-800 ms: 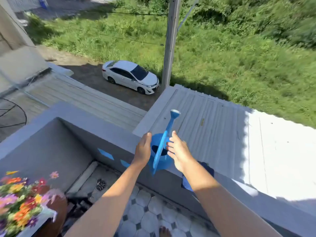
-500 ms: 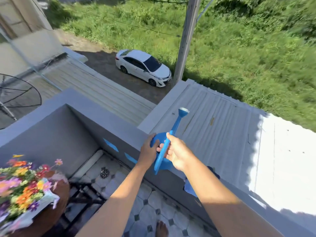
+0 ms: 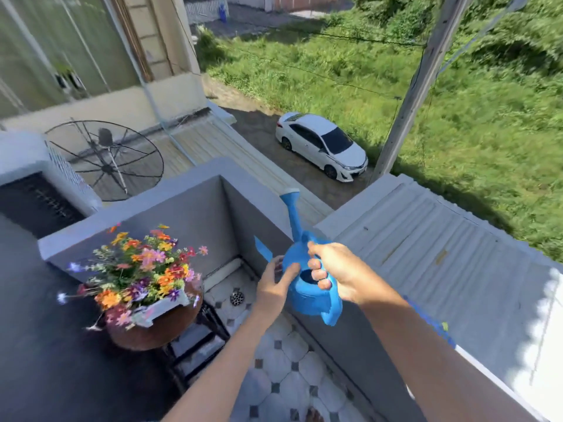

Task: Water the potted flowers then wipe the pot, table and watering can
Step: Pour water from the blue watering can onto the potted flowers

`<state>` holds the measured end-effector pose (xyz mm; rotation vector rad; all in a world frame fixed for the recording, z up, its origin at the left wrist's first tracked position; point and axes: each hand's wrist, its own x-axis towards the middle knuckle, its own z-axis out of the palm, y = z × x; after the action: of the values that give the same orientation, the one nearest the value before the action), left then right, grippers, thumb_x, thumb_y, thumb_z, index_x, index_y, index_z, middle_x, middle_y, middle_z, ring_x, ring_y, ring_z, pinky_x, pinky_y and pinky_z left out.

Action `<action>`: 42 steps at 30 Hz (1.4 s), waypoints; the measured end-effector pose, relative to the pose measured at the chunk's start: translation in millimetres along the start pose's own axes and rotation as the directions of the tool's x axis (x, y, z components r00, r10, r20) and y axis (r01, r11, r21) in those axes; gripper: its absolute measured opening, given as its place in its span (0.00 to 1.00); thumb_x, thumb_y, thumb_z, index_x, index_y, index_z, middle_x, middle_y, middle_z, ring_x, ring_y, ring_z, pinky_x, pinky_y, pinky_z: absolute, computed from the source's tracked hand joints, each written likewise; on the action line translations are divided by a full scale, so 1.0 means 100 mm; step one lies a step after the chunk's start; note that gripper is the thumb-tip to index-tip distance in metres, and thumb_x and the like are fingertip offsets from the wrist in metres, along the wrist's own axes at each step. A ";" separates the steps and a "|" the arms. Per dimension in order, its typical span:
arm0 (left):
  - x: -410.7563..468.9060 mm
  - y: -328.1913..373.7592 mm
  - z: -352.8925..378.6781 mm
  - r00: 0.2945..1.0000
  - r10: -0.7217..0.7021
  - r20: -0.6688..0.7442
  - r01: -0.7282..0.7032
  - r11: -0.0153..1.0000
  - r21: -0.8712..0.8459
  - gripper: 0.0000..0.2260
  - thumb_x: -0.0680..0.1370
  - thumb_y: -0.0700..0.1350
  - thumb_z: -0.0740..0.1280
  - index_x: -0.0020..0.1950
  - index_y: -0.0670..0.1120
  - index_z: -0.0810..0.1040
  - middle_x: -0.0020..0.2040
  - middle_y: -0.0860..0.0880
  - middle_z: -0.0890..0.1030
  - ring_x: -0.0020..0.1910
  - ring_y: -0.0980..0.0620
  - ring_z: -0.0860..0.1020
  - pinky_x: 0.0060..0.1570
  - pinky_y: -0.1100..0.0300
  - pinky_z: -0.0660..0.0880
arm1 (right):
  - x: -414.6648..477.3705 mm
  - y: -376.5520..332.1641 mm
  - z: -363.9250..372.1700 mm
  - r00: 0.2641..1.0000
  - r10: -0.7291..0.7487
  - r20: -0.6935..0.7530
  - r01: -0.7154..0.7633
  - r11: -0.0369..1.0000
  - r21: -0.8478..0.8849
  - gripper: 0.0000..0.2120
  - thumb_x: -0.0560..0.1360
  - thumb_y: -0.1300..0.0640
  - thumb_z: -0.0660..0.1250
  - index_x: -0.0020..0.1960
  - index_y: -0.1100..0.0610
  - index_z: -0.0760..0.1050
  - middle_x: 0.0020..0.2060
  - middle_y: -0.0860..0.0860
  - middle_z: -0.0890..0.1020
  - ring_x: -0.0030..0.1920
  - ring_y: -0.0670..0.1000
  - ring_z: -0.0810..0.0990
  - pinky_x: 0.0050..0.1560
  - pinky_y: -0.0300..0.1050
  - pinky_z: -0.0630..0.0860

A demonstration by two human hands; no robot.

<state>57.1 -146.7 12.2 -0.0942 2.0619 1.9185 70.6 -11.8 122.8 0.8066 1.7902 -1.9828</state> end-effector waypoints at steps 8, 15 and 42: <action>-0.76 0.06 -1.19 0.974 0.091 -0.205 -0.102 0.994 -0.042 0.11 0.76 0.58 0.66 0.57 0.60 0.76 0.53 0.59 0.82 0.53 0.58 0.80 0.48 0.64 0.76 | -0.42 0.02 1.24 0.979 -0.155 0.130 0.199 0.854 -0.480 0.18 0.82 0.44 0.57 0.43 0.58 0.66 0.30 0.53 0.69 0.25 0.51 0.63 0.24 0.40 0.61; -1.25 0.06 -1.93 0.948 0.021 -0.316 -0.062 0.991 -0.118 0.04 0.77 0.60 0.66 0.48 0.64 0.72 0.48 0.62 0.78 0.47 0.67 0.78 0.47 0.64 0.74 | -0.66 -0.01 2.19 0.951 -0.145 0.275 0.305 0.607 -0.734 0.18 0.84 0.48 0.53 0.45 0.60 0.70 0.29 0.56 0.71 0.24 0.53 0.69 0.26 0.42 0.66; -1.37 0.19 -2.25 0.931 -0.268 -0.249 0.157 0.908 -0.388 0.29 0.64 0.73 0.62 0.57 0.57 0.77 0.55 0.50 0.83 0.53 0.48 0.82 0.56 0.42 0.78 | -0.56 -0.50 3.08 0.918 0.343 0.200 0.061 0.376 -0.925 0.23 0.84 0.45 0.50 0.34 0.55 0.58 0.19 0.48 0.57 0.16 0.47 0.53 0.16 0.35 0.51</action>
<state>139.6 -388.9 78.5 -0.7078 1.7408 2.2226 28.9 -313.9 209.0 0.1488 2.0545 -0.6221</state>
